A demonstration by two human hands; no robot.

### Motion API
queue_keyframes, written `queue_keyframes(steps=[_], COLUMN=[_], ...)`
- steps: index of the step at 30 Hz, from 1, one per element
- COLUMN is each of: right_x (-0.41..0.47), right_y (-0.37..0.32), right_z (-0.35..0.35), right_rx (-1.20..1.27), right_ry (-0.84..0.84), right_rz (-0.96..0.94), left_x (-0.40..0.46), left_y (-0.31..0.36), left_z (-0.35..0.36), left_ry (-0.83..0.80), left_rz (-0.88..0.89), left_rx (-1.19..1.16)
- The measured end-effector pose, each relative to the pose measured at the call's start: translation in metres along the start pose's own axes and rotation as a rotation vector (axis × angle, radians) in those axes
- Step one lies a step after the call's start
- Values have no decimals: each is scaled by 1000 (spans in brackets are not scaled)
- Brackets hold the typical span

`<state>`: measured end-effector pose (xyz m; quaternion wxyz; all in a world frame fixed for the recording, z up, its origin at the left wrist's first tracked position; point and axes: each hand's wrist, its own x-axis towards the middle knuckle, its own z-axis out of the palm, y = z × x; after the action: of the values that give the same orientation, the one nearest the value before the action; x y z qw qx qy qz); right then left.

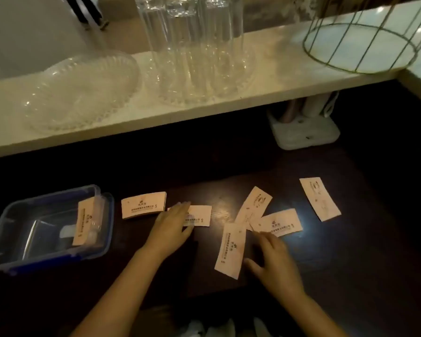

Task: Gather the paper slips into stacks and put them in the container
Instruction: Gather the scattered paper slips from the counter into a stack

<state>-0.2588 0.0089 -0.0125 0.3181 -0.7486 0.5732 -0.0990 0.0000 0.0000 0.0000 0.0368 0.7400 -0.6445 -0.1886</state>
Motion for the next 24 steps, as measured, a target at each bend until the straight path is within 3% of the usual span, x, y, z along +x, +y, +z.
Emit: queue_keyframes(steps=[5, 9, 15, 19, 24], right_x=[-16, -13, 1, 2, 2], right_y=[-27, -39, -49, -44, -39], right_z=[41, 62, 81, 85, 82], right_rx=[38, -123, -263, -225, -154], right_ry=[-19, 47, 137, 178, 149], right_rz=[182, 303, 330, 327, 427], left_x=[27, 25, 26, 28, 23], left_y=[-6, -13, -29, -41, -39], left_z=[11, 29, 31, 32, 35], left_ry=[-84, -73, 62, 11, 68], left_rz=[37, 82, 158, 122, 68], left_rx=[182, 259, 102, 147, 125])
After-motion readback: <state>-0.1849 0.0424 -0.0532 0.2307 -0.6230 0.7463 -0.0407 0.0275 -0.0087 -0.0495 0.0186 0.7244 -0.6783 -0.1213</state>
